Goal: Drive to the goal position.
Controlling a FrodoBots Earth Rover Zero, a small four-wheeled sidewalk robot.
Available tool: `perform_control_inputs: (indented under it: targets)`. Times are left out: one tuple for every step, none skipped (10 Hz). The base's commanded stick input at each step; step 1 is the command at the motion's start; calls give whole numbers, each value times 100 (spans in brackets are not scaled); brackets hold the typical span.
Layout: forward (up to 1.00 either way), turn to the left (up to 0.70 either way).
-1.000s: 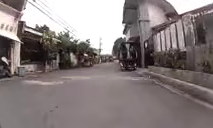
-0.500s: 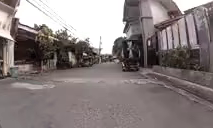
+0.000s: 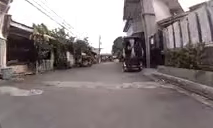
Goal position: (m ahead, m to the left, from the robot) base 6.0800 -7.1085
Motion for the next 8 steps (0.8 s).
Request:
perform_control_inputs:
  targets:
    - [100,0]
    - [100,0]
    - [100,0]
    - [100,0]
    - [100,0]
    - [100,0]
    - [100,0]
    - [100,0]
